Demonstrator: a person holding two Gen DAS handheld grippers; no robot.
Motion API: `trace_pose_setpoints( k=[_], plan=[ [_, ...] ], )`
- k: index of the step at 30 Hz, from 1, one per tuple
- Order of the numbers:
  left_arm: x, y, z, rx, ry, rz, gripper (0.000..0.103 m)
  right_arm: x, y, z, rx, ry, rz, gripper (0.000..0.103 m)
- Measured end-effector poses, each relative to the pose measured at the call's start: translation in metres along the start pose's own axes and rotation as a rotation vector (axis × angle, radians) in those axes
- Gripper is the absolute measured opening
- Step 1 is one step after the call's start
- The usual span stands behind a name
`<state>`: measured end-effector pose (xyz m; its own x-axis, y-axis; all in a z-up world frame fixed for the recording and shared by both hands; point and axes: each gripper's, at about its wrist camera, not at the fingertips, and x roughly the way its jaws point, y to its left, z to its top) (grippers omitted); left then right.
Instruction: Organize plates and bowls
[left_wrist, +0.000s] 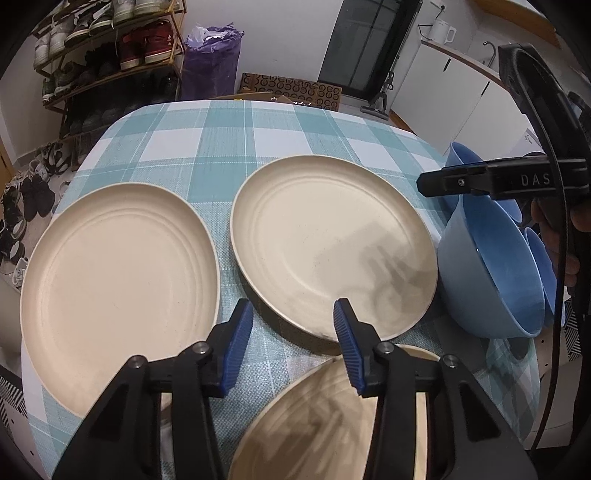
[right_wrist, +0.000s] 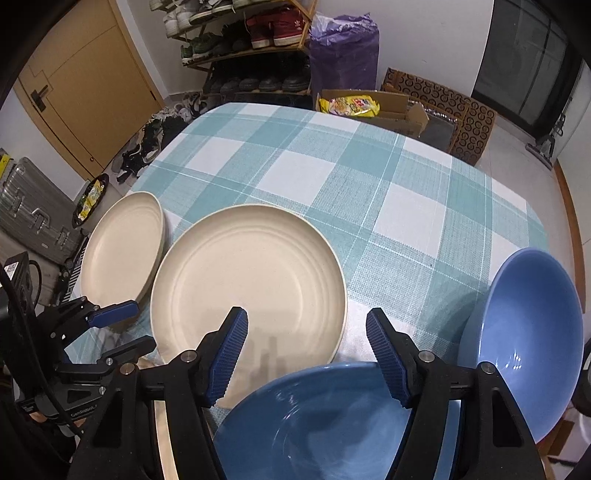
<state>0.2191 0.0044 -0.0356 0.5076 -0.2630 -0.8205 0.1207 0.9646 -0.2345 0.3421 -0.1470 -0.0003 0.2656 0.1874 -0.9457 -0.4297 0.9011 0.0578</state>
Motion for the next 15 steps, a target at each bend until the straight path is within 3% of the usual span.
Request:
trace_pose_setpoints(
  k=[4, 8, 15],
  plan=[
    [0.004, 0.000, 0.000, 0.003, 0.017, -0.006, 0.045, 0.010, -0.003, 0.007, 0.022, 0.024, 0.025, 0.069],
    [0.008, 0.001, -0.001, 0.003, 0.031, -0.003, 0.045, 0.022, 0.000, 0.015, 0.012, 0.064, 0.013, 0.063],
    [0.016, 0.004, 0.001, -0.010, 0.045, -0.002, 0.044, 0.043, 0.000, 0.019, -0.010, 0.127, -0.024, 0.061]
  ],
)
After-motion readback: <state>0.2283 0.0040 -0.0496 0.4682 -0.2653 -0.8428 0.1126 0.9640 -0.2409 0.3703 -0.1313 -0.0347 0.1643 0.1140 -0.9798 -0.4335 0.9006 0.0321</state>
